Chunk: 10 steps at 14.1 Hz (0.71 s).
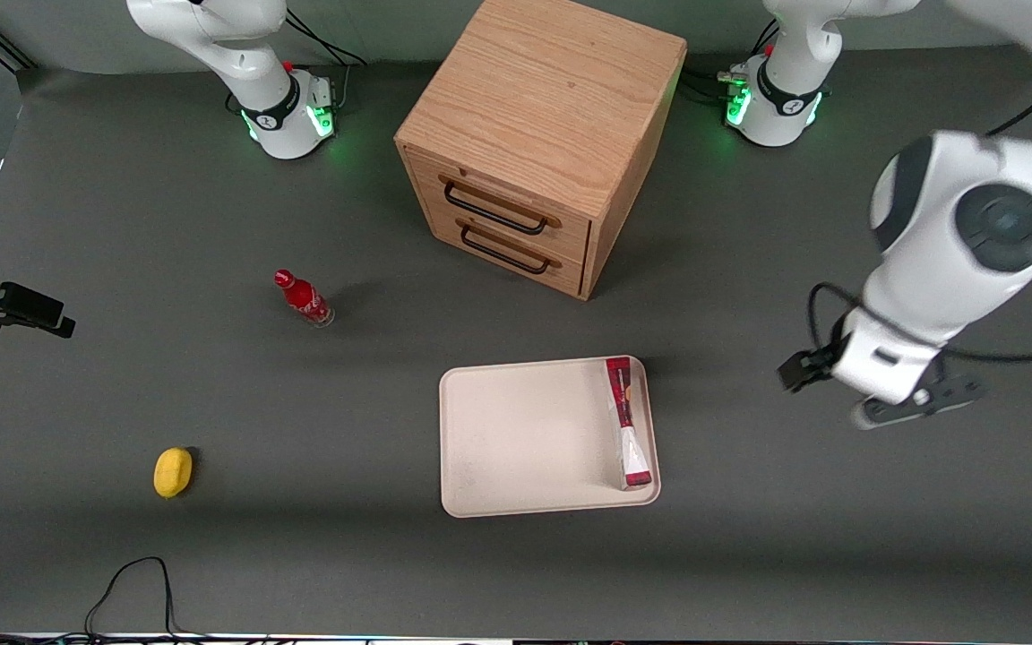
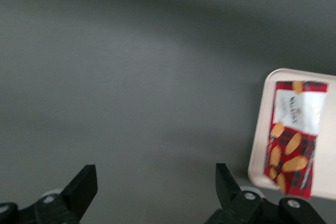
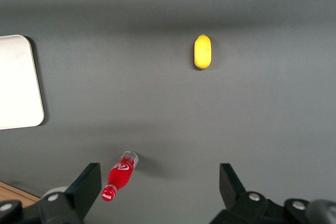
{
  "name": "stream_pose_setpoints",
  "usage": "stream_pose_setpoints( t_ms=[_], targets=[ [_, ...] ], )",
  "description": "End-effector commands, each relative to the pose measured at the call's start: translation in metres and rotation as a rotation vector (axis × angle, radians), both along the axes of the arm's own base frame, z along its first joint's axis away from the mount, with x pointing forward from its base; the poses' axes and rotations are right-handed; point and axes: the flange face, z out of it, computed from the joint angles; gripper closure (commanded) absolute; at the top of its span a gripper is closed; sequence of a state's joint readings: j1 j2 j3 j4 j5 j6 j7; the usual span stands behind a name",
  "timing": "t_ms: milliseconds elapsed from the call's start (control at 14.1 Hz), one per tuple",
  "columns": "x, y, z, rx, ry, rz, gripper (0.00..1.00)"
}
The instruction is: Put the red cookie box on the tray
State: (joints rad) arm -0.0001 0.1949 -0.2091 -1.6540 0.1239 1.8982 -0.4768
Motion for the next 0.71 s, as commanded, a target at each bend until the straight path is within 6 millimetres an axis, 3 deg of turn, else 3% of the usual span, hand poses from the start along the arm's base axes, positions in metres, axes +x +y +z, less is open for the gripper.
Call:
stream_pose_setpoints(
  t_ms=[0, 212, 354, 496, 637],
  targets=[
    [-0.057, 0.045, 0.029, -0.035, 0.030, -0.015, 0.00],
    [-0.092, 0.083, 0.066, -0.026, 0.042, -0.067, 0.00],
    [-0.113, 0.097, 0.087, -0.012, 0.051, -0.123, 0.00],
    [-0.129, 0.103, 0.104, -0.038, 0.058, -0.133, 0.00],
    [-0.134, 0.104, 0.108, -0.041, 0.062, -0.127, 0.00]
  ],
)
